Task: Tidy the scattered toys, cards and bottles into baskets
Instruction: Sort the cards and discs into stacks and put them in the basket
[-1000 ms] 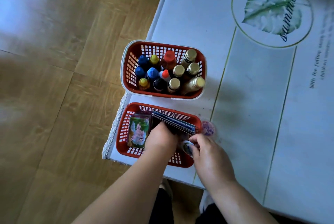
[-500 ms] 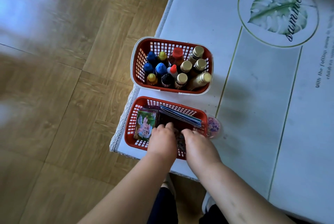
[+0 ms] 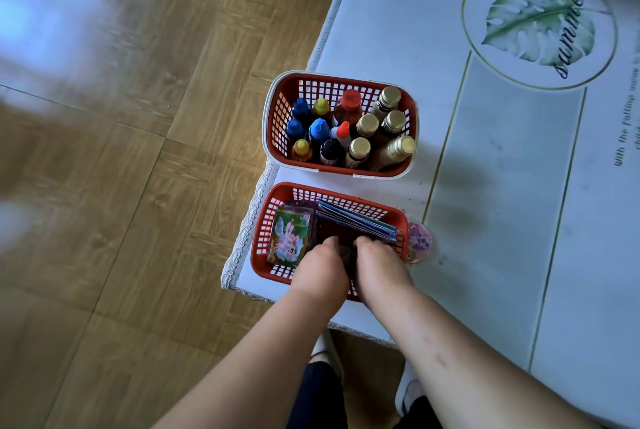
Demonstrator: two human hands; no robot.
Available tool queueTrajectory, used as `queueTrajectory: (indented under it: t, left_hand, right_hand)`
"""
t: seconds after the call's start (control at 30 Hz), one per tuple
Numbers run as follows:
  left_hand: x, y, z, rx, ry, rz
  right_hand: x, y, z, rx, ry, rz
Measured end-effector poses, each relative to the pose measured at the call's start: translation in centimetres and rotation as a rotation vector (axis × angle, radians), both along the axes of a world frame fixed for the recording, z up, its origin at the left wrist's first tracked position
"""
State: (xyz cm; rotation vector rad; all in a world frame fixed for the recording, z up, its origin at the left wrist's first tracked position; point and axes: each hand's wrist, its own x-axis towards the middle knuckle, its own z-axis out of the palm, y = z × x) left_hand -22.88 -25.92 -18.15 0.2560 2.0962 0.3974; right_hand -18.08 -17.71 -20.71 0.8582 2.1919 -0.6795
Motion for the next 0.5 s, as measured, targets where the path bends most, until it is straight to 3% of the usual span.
queueTrajectory:
  t: [0.23,0.5]
  left_hand:
    - [-0.7,0.1,0.9,-0.04,-0.051,-0.008]
    - [-1.8,0.2,2.6,-0.017,-0.07,0.062]
  right_hand:
    - [0.6,-0.4,0.4,-0.028,0.032,-0.03]
    - [2.5,1.8,2.8,-0.014,0.216,-0.17]
